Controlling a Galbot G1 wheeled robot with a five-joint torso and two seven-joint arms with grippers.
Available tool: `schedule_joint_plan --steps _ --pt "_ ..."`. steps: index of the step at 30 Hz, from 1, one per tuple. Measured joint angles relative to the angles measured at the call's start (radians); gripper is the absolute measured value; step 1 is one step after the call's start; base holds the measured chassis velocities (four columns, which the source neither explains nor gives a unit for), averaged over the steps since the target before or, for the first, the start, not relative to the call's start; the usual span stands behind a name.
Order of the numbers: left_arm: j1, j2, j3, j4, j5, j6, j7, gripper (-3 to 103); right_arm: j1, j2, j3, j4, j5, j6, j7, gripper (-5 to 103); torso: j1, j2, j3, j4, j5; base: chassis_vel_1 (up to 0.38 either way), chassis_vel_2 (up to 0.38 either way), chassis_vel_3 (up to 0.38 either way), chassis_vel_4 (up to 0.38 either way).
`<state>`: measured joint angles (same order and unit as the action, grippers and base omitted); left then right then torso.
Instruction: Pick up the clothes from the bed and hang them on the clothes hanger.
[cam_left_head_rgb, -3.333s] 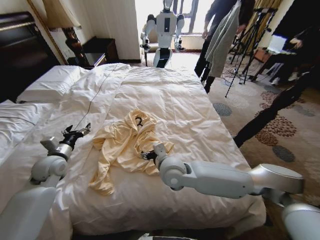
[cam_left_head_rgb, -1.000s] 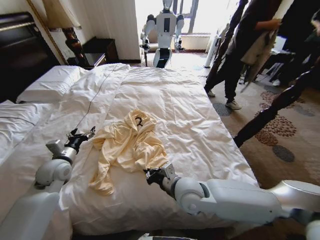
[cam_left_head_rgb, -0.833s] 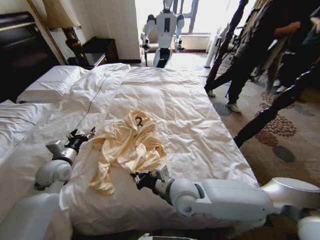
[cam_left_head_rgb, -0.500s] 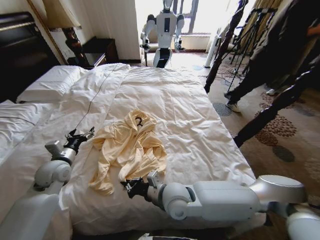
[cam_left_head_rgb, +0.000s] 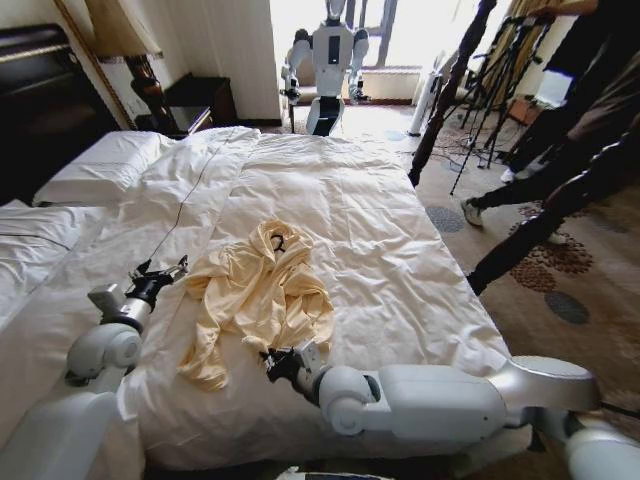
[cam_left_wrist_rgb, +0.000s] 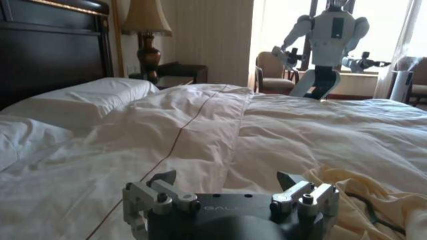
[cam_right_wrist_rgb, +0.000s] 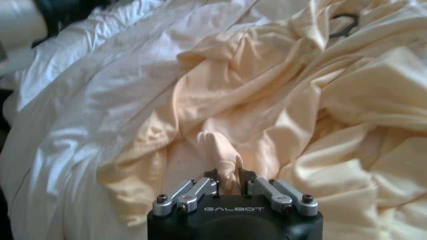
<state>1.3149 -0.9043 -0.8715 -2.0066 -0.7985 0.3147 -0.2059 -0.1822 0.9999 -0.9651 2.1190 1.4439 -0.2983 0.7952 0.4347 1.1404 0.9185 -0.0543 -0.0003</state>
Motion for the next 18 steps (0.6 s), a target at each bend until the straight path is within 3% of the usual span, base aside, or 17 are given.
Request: schedule_joint_plan --steps 3,6,8,9,10,12,13,14,16,18 --pt "-0.001 0.000 0.001 0.000 0.000 0.000 0.000 100 0.043 -0.066 0.091 0.021 0.041 -0.017 -0.035 36 0.000 0.000 0.000 -0.0001 -0.0001 0.000 0.000 0.000 0.000" --pt "-0.003 -0.002 0.002 0.000 0.000 0.000 0.001 100 0.070 -0.101 0.143 0.003 0.047 -0.054 -0.079 41 0.000 0.000 0.000 -0.0002 -0.0001 0.000 0.000 0.000 0.000" --pt "-0.003 -0.005 0.003 -0.001 0.000 0.000 0.003 100 0.096 -0.123 0.171 -0.079 -0.040 -0.088 -0.188 52 0.000 0.000 0.000 -0.0003 0.0000 0.000 0.000 0.000 0.000" --pt "-0.003 -0.007 0.005 -0.001 0.000 0.000 0.005 100 0.118 -0.122 0.174 -0.174 -0.143 -0.088 -0.306 58 0.000 0.000 0.000 -0.0003 -0.0001 0.000 0.000 0.000 0.000" --pt "-0.003 -0.007 0.005 -0.001 0.000 0.000 0.005 100 0.118 -0.122 0.174 -0.174 -0.143 -0.088 -0.306 58 0.000 0.000 0.000 -0.0003 -0.0001 0.000 0.000 0.000 0.000" --pt "-0.004 -0.010 0.009 -0.001 0.001 -0.001 0.006 100 0.152 -0.088 0.172 -0.344 -0.275 -0.060 -0.490 69 0.000 0.000 0.000 -0.0003 0.0000 0.000 0.000 0.000 0.000" --pt "-0.004 -0.012 0.010 -0.002 0.001 -0.001 0.007 100 0.171 -0.052 0.172 -0.446 -0.321 -0.048 -0.573 69 0.000 0.000 0.000 -0.0001 0.0003 0.000 0.000 0.000 0.000" --pt "-0.004 -0.012 0.010 -0.002 0.001 -0.001 0.007 100 0.171 -0.052 0.172 -0.446 -0.321 -0.048 -0.573 69 0.000 0.000 0.000 -0.0001 0.0003 0.000 0.000 0.000 0.000" --pt "-0.002 -0.016 0.011 -0.002 0.003 -0.003 0.008 100 0.214 0.053 0.166 -0.669 -0.379 0.002 -0.700 85 0.000 0.000 0.000 0.0000 0.0000 0.000 0.000 0.000 0.000" --pt "-0.001 -0.018 0.010 0.000 0.003 -0.005 0.009 100 0.237 0.127 0.161 -0.815 -0.418 0.032 -0.744 90 0.000 0.000 0.000 0.0009 -0.0005 0.000 0.000 0.000 0.000"
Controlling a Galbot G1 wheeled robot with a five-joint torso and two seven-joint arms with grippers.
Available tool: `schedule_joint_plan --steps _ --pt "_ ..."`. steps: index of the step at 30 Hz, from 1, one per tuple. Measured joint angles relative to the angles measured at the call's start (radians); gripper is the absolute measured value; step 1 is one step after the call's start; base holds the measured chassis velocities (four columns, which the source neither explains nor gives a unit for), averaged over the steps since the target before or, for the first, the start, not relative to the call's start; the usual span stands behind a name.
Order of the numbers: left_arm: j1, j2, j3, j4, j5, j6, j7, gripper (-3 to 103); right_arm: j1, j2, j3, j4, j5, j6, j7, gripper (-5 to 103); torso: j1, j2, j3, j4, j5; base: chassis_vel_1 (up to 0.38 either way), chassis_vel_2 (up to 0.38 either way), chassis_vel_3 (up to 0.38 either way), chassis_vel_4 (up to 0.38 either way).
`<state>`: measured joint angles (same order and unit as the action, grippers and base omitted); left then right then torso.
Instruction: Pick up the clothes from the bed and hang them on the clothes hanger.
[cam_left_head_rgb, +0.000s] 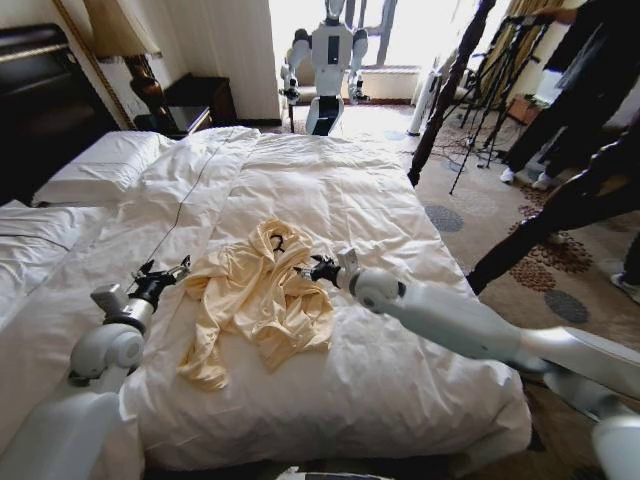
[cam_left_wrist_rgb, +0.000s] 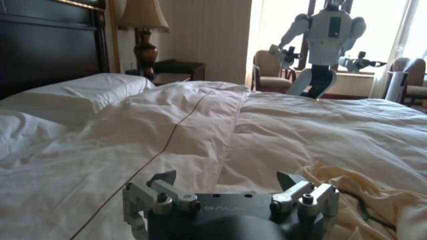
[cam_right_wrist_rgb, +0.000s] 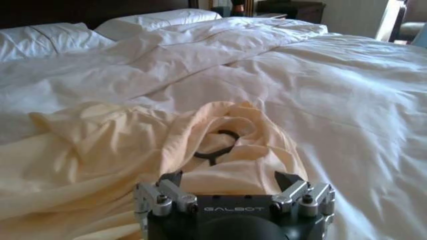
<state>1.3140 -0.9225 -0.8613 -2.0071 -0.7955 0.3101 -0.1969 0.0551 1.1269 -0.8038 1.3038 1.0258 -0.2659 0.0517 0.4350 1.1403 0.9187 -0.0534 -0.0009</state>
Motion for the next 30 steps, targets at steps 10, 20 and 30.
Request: schedule_joint_plan --steps 10,20,30 --pt "-0.025 0.016 -0.003 0.047 -0.004 -0.019 0.024 100 -0.004 -0.001 -0.026 -0.012 0.070 -0.063 0.068 86 0.000 0.000 0.000 -0.0012 0.0006 0.000 0.000 0.000 0.000" --pt "-0.032 0.015 0.005 0.065 -0.003 -0.034 0.044 100 -0.043 0.029 -0.050 -0.062 0.053 -0.030 0.045 83 0.000 0.000 0.000 -0.0010 0.0004 0.000 0.000 0.000 0.000" --pt "-0.035 0.025 0.005 0.081 -0.002 -0.039 0.050 100 -0.056 0.192 -0.033 -0.230 0.018 -0.004 -0.012 72 0.000 0.000 0.000 -0.0009 0.0002 0.000 0.000 0.000 0.000"
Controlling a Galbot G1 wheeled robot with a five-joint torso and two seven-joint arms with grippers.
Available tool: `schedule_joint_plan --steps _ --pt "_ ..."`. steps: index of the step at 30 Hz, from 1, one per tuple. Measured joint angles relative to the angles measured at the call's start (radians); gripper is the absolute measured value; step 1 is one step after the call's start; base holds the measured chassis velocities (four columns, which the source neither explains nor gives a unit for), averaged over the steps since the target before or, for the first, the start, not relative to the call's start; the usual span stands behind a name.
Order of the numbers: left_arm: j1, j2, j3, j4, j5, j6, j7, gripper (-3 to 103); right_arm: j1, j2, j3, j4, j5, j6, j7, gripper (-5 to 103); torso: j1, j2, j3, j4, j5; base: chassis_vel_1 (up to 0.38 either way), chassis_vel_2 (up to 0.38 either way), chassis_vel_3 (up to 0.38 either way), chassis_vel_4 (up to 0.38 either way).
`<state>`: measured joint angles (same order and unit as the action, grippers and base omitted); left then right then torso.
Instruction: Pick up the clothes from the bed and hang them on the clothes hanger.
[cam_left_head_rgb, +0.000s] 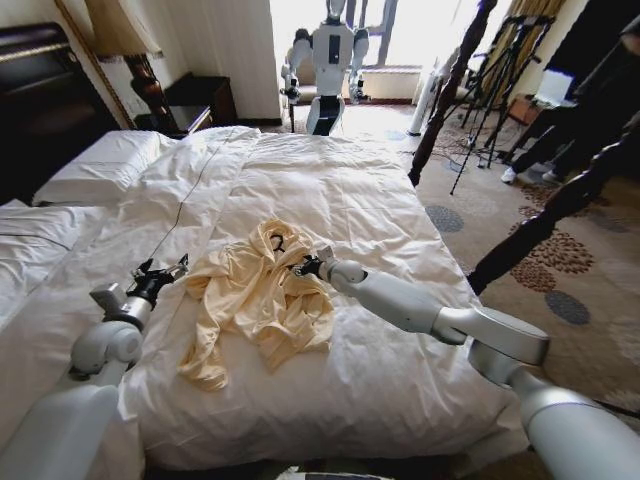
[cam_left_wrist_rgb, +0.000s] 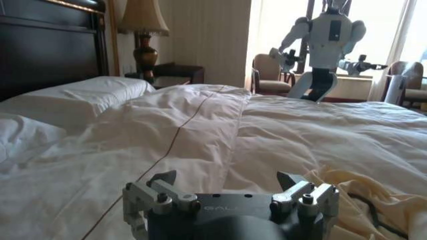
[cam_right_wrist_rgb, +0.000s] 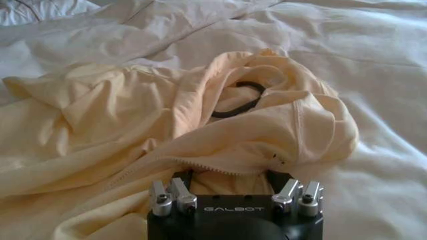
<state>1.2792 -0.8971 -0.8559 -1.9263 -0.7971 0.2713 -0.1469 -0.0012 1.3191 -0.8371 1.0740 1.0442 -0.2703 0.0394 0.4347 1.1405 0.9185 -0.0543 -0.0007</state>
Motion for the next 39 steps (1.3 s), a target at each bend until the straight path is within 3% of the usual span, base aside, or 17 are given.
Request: schedule_joint_plan --steps 5,24,29,34,39 --pt "-0.004 0.000 0.003 0.017 0.004 -0.004 0.015 100 -0.007 0.043 -0.014 -0.056 -0.037 0.012 -0.030 79 0.000 0.000 0.000 -0.0005 0.0002 0.000 0.000 0.000 0.000" --pt "-0.025 0.005 0.020 0.082 0.029 -0.025 0.046 100 -0.007 0.067 -0.025 -0.072 -0.054 0.006 -0.054 82 0.000 0.000 0.000 0.0000 0.0004 0.000 0.000 0.000 0.000" --pt "-0.021 0.008 0.019 0.094 0.028 -0.035 0.055 100 -0.004 0.096 -0.017 -0.146 -0.069 0.017 -0.059 73 0.000 0.000 0.000 0.0002 0.0004 0.000 0.000 0.000 0.000" --pt "-0.020 0.007 0.019 0.102 0.028 -0.040 0.058 100 -0.002 0.113 -0.011 -0.180 -0.088 0.025 -0.062 72 0.000 0.000 0.000 -0.0001 0.0002 0.000 0.000 0.000 0.000" --pt "-0.023 0.007 0.022 0.109 0.027 -0.043 0.059 100 -0.005 0.129 -0.011 -0.193 -0.103 0.034 -0.061 51 0.000 0.000 0.000 -0.0006 0.0001 0.000 0.000 0.000 0.000"
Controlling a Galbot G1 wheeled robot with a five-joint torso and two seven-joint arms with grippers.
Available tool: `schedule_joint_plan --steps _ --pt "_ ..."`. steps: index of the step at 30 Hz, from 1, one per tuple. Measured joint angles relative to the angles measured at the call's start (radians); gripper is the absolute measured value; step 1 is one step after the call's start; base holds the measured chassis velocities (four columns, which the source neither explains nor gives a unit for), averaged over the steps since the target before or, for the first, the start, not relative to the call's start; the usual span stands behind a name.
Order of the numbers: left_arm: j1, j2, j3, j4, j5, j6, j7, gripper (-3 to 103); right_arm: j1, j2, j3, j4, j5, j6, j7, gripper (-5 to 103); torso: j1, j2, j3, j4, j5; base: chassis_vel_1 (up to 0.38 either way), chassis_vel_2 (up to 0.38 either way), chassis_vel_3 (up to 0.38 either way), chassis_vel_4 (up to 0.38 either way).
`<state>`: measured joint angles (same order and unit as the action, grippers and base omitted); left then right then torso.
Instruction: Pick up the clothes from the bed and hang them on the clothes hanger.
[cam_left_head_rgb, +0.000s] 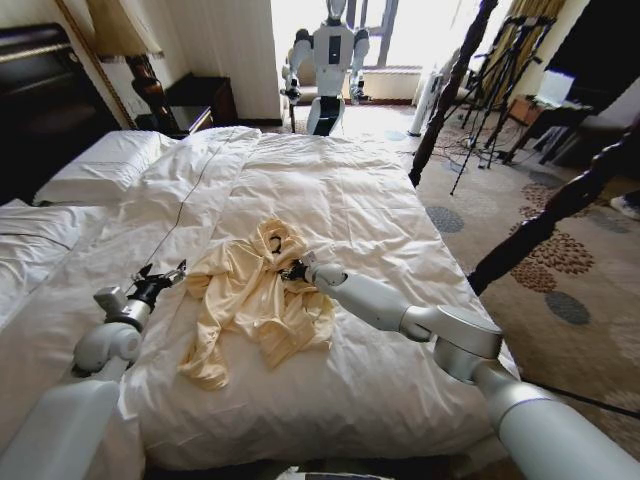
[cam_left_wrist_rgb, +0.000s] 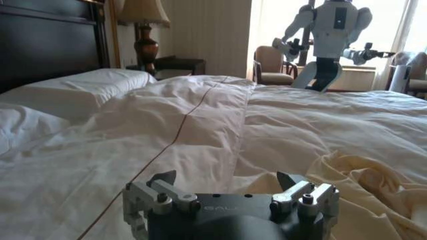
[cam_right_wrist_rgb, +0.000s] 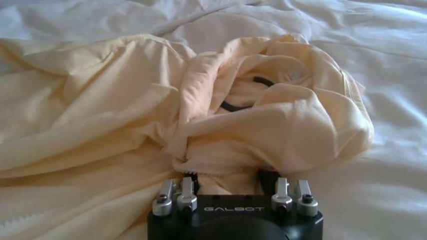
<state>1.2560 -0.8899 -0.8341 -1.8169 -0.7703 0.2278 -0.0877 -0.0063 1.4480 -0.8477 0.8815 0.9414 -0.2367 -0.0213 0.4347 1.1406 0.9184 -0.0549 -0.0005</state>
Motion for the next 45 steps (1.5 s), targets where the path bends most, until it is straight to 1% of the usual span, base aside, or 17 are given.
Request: schedule_joint_plan --steps 2,4,5,7,10,12,15,17,21,23,24,26,27,29,31,37,45 --pt "-0.002 0.004 0.000 0.003 -0.001 -0.002 0.001 100 -0.001 0.006 0.000 -0.002 -0.006 0.003 0.002 40 0.000 0.000 0.000 0.0000 0.0000 0.000 0.000 0.000 0.000" --pt "-0.002 0.005 0.001 0.005 -0.002 -0.002 0.002 100 -0.001 0.008 0.000 -0.004 -0.007 0.004 0.002 40 0.000 0.000 0.000 0.0001 0.0000 0.000 0.000 0.000 0.000" --pt "-0.003 0.006 0.000 0.005 -0.002 -0.003 0.002 100 -0.001 0.010 0.001 -0.009 -0.010 0.006 0.002 29 0.000 0.000 0.000 0.0003 0.0000 0.000 0.000 0.000 0.000" --pt "-0.003 0.007 0.001 0.005 -0.003 -0.003 0.002 100 0.000 0.012 0.002 -0.013 -0.013 0.007 0.002 29 0.000 0.000 0.000 0.0004 0.0001 0.000 0.000 0.000 0.000" --pt "0.000 0.007 0.001 0.005 -0.003 -0.005 0.003 100 0.000 0.013 0.014 -0.027 -0.057 0.031 0.009 13 0.000 0.000 0.000 0.0008 0.0001 0.000 0.000 0.000 0.000" --pt "0.001 0.007 0.001 0.004 -0.003 -0.005 0.003 100 0.000 0.012 0.016 -0.027 -0.062 0.034 0.011 13 0.000 0.000 0.000 0.0009 0.0001 0.000 0.000 0.000 0.000" --pt "0.004 0.006 0.000 0.001 -0.003 -0.006 0.003 100 -0.002 -0.021 0.028 0.012 -0.108 0.046 0.040 -1 0.000 0.000 0.000 0.0009 0.0001 0.000 0.000 0.000 0.000" --pt "0.004 0.006 0.000 -0.001 -0.003 -0.006 0.004 100 -0.002 -0.029 0.028 0.021 -0.122 0.048 0.044 -1 0.000 0.000 0.000 0.0009 0.0001 0.000 0.000 0.000 0.000" --pt "-0.002 0.003 0.007 -0.009 -0.001 -0.006 0.004 100 -0.006 -0.072 0.023 0.069 -0.219 0.073 0.052 -1 0.000 0.000 0.000 0.0004 0.0002 0.000 0.000 0.000 0.000" --pt "-0.006 -0.001 0.014 -0.017 0.002 -0.006 0.003 100 -0.011 -0.095 0.014 0.108 -0.305 0.096 0.064 -1 0.000 0.000 0.000 0.0003 0.0001 0.000 0.000 0.000 0.000" --pt "-0.006 -0.001 0.014 -0.017 0.002 -0.006 0.003 100 -0.011 -0.095 0.014 0.108 -0.305 0.096 0.064 -1 0.000 0.000 0.000 0.0003 0.0001 0.000 0.000 0.000 0.000" --pt "-0.006 -0.005 0.016 -0.025 0.008 -0.005 0.003 100 -0.016 -0.105 0.011 0.126 -0.402 0.131 0.072 -1 0.000 0.000 0.000 0.0003 0.0001 0.000 0.000 0.000 0.000" --pt "-0.006 -0.005 0.016 -0.025 0.008 -0.005 0.003 100 -0.016 -0.105 0.011 0.126 -0.402 0.131 0.072 -1 0.000 0.000 0.000 0.0003 0.0001 0.000 0.000 0.000 0.000" --pt "-0.004 -0.008 0.016 -0.030 0.011 -0.004 0.002 100 -0.020 -0.115 0.009 0.138 -0.517 0.182 0.089 0 0.000 0.000 0.000 0.0005 0.0001 0.000 0.000 0.000 0.000" --pt "-0.003 -0.008 0.016 -0.031 0.011 -0.004 0.002 100 -0.020 -0.118 0.009 0.144 -0.540 0.189 0.093 0 0.000 0.000 0.000 0.0005 0.0001 0.000 0.000 0.000 0.000" --pt "-0.001 -0.010 0.009 -0.040 0.012 -0.004 0.001 100 -0.022 -0.163 0.005 0.205 -0.741 0.216 0.195 0 0.000 0.000 0.000 0.0006 0.0002 0.000 0.000 0.000 0.000" --pt "0.007 -0.020 0.007 -0.056 0.012 -0.005 0.002 100 -0.011 -0.200 0.046 0.216 -0.866 0.213 0.273 0 0.000 0.000 0.000 0.0004 0.0002 0.000 0.000 0.000 0.000"
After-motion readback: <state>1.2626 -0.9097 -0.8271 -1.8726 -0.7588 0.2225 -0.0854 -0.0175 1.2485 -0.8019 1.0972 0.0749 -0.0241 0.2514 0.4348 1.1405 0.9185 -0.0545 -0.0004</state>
